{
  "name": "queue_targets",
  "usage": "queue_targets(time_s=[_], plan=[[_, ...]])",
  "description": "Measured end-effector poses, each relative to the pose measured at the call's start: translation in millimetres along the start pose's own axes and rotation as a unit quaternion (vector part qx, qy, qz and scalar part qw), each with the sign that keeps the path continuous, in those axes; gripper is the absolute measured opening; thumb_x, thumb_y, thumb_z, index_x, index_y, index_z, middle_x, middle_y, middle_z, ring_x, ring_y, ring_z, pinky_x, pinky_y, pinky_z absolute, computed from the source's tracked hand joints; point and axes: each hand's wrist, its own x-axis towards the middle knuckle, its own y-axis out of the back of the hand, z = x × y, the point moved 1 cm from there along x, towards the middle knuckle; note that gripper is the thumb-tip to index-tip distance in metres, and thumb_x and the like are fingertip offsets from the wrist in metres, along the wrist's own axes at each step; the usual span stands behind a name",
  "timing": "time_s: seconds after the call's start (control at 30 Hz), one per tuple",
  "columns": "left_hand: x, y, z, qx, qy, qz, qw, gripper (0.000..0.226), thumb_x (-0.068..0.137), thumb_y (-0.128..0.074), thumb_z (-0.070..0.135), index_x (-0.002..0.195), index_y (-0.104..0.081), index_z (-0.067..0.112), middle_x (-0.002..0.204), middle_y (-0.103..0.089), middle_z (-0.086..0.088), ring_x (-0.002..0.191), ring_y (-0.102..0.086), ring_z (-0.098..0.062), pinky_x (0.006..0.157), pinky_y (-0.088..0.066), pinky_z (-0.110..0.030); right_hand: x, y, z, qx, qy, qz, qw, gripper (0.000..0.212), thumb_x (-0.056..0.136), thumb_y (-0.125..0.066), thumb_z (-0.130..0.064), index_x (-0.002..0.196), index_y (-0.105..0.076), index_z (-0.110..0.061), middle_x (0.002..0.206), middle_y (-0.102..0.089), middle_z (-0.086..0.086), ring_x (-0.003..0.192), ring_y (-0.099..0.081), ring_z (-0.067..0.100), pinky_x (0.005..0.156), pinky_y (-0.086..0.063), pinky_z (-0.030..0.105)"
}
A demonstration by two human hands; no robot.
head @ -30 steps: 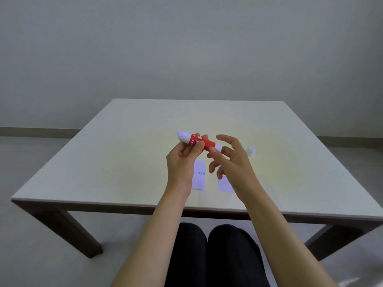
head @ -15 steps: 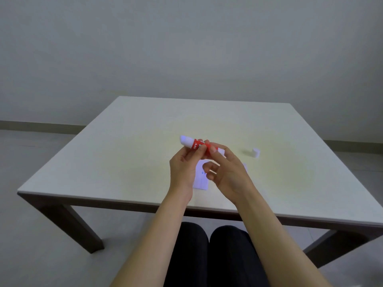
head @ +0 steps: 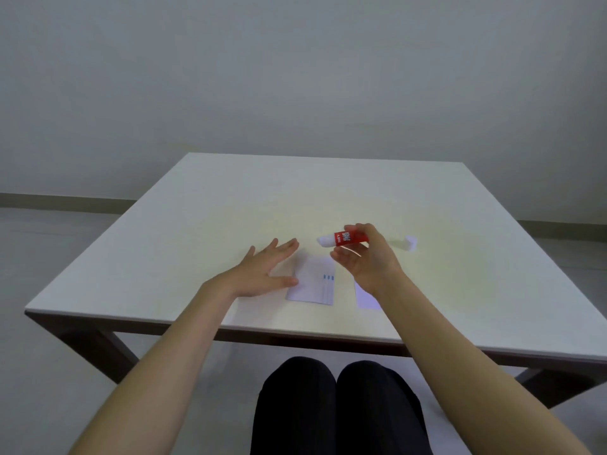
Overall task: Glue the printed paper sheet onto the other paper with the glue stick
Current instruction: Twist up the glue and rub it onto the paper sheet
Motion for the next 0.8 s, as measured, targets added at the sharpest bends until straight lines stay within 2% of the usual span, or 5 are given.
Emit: queue_targets(time_s=[0.2, 0.43, 0.53, 0.67, 0.8], plan=[[7, -10, -5, 0.053, -0.001, -0.018, 0.998, 0.077, 0.088, -0.049, 0.055, 0.151, -0.011, 0.03, 0.159, -0.002, 0.017, 0.147, 0.01, -0.012, 0.116, 0.011, -0.048, 15, 1, 20, -0.216, 0.098, 0.018, 0.971, 0.007, 0.08, -0.068, -0.005, 0.075, -0.063, -0.006, 0.074, -0.069, 0.016, 0.052, -0.052, 0.02, 0.055, -0.05, 0.028], [8, -11, -5, 0.088, -0.002, -0.024, 0.996, 0.102, 0.073, -0.056, 0.071, 0.151, -0.004, 0.031, 0.159, 0.001, 0.019, 0.147, 0.011, -0.012, 0.116, 0.01, -0.05, 21, -15, 30, -0.48, 0.2, 0.023, 0.854, 0.005, 0.074, -0.063, -0.014, 0.076, -0.067, -0.012, 0.062, -0.065, -0.001, 0.052, -0.061, 0.014, 0.062, -0.055, 0.032], [8, -12, -7, 0.089, -0.006, -0.018, 0.996, 0.104, 0.071, -0.056, 0.072, 0.151, -0.002, 0.032, 0.159, 0.002, 0.02, 0.147, 0.011, -0.012, 0.115, 0.01, -0.05, 21, -20, 33, -0.53, 0.23, -0.001, 0.816, 0.005, 0.076, -0.062, -0.015, 0.079, -0.065, -0.013, 0.064, -0.062, -0.007, 0.063, -0.058, 0.016, 0.062, -0.05, 0.028], [8, -13, -8, 0.081, -0.012, -0.01, 0.997, 0.1, 0.069, -0.056, 0.073, 0.149, -0.005, 0.041, 0.158, 0.001, 0.024, 0.147, 0.011, -0.01, 0.116, 0.01, -0.05, 9, -23, 40, -0.579, 0.256, -0.047, 0.773, 0.009, 0.078, -0.062, -0.017, 0.082, -0.065, -0.009, 0.077, -0.07, 0.005, 0.072, -0.061, 0.02, 0.061, -0.046, 0.028], [8, -14, -8, 0.053, -0.01, -0.007, 0.999, 0.099, 0.067, -0.059, 0.072, 0.147, -0.007, 0.046, 0.158, -0.004, 0.025, 0.146, 0.012, -0.007, 0.117, 0.011, -0.048, -6, -21, 47, -0.571, 0.241, -0.117, 0.776, 0.008, 0.075, -0.063, -0.013, 0.08, -0.064, -0.007, 0.076, -0.07, 0.013, 0.065, -0.058, 0.019, 0.06, -0.047, 0.031]])
